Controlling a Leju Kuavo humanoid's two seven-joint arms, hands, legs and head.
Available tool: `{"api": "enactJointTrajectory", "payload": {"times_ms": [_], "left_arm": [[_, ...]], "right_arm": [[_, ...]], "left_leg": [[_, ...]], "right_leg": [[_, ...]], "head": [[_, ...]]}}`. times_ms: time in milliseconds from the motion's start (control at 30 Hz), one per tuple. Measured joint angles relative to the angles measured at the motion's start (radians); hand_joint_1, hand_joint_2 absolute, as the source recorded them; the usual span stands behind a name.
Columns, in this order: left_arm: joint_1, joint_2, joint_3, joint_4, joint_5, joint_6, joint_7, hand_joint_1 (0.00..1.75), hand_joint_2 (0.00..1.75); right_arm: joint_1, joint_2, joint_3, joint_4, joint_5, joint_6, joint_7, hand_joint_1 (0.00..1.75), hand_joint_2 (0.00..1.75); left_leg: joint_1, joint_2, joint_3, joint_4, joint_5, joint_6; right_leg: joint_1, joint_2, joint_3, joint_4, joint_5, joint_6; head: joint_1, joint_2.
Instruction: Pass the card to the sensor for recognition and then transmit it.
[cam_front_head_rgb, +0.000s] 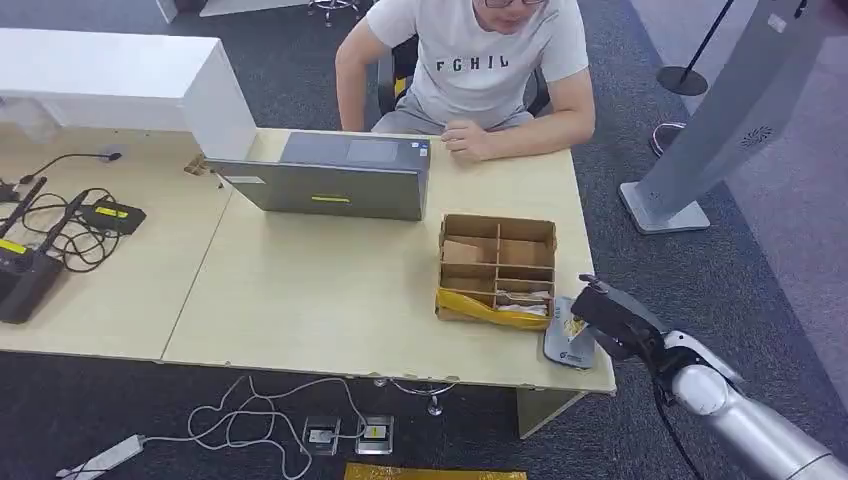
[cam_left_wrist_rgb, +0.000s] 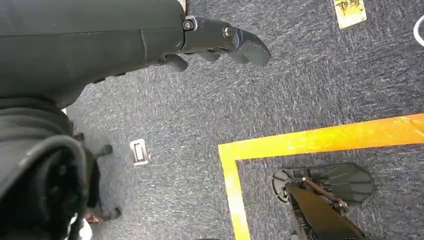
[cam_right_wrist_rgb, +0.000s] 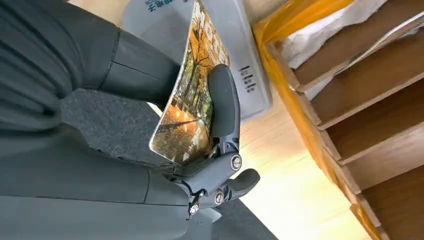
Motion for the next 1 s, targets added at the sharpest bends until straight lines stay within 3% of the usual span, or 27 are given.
{"api": "enactJointTrajectory", "payload": {"times_ms": [1000], "left_arm": [[0.000, 0.000, 0.000, 0.000, 0.004, 0.002, 0.009, 0.00, 0.00]], "right_arm": [[-0.018, 0.011, 0.030, 0.042, -0.002, -0.006, -0.002, 1.75, 1.75]], "left_leg": [[0.000, 0.000, 0.000, 0.000, 0.000, 0.000]], "right_leg": [[0.000, 0.000, 0.000, 0.000, 0.000, 0.000]], "head": [[0.000, 0.000]]}}
